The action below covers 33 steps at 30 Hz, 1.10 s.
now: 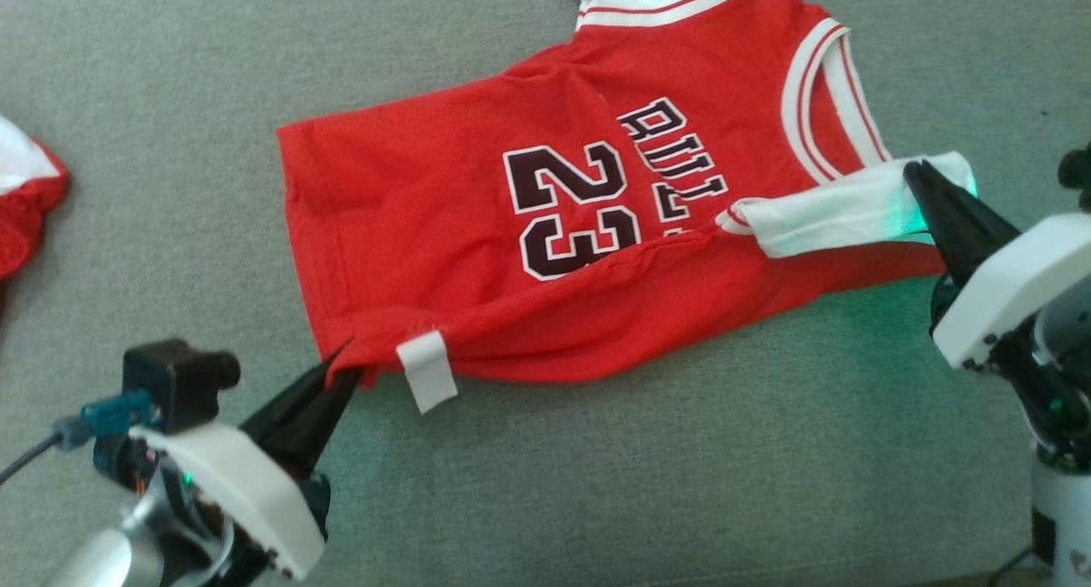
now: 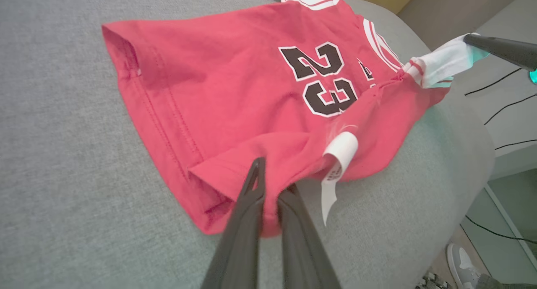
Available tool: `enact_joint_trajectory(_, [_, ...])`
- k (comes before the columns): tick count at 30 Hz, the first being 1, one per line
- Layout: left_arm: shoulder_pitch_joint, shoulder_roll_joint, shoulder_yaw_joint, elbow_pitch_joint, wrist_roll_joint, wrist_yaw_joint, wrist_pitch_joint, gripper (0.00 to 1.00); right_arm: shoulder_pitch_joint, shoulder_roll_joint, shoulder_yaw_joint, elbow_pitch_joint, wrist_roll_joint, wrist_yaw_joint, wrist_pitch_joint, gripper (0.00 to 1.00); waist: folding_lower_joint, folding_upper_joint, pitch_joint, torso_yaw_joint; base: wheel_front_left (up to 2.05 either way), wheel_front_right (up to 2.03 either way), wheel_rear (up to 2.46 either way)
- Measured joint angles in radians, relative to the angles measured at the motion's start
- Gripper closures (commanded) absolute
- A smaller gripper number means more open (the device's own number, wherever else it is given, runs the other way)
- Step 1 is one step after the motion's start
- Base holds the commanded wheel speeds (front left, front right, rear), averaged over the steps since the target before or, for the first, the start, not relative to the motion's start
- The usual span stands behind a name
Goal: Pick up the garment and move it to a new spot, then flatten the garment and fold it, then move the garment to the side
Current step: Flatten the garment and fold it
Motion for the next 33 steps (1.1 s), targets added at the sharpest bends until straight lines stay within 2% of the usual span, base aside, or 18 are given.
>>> enact_joint_trajectory(6, [0.087, 0.036, 0.002, -0.024, -0.031, 0.008, 0.009, 1.0, 0.057, -0.001, 0.0, -0.012, 0.006, 0.0, 0.01, 1.0, -0.0001, 0.0, -0.019, -0.023, 0.0, 0.0, 0.0])
enact_joint_trajectory(12, [0.082, 0.051, 0.002, -0.05, -0.041, 0.006, 0.037, 1.0, 0.049, -0.023, 0.037, -0.011, 0.006, 0.0, 0.044, 1.0, 0.0, 0.0, -0.004, -0.022, 0.0, 0.0, 0.0])
enact_joint_trajectory(23, [0.095, 0.074, 0.002, -0.077, -0.067, 0.002, 0.056, 1.0, 0.097, -0.05, 0.012, -0.062, 0.024, 0.0, 0.066, 1.0, -0.0001, 0.0, 0.014, -0.015, 0.0, 0.0, 0.0])
enact_joint_trajectory(32, [-0.026, 0.081, 0.014, -0.028, -0.124, -0.011, 0.134, 1.0, -0.013, -0.06, 0.054, -0.03, 0.025, 0.0, 0.125, 1.0, 0.0001, 0.0, 0.064, -0.016, 0.0, 0.0, 0.0])
enact_joint_trajectory(33, [-0.045, 0.081, 0.017, -0.016, -0.13, -0.011, 0.141, 0.91, -0.027, -0.063, 0.06, -0.021, 0.022, 0.0, 0.132, 1.0, 0.0001, 0.0, 0.067, -0.015, 0.0, 0.0, 0.0])
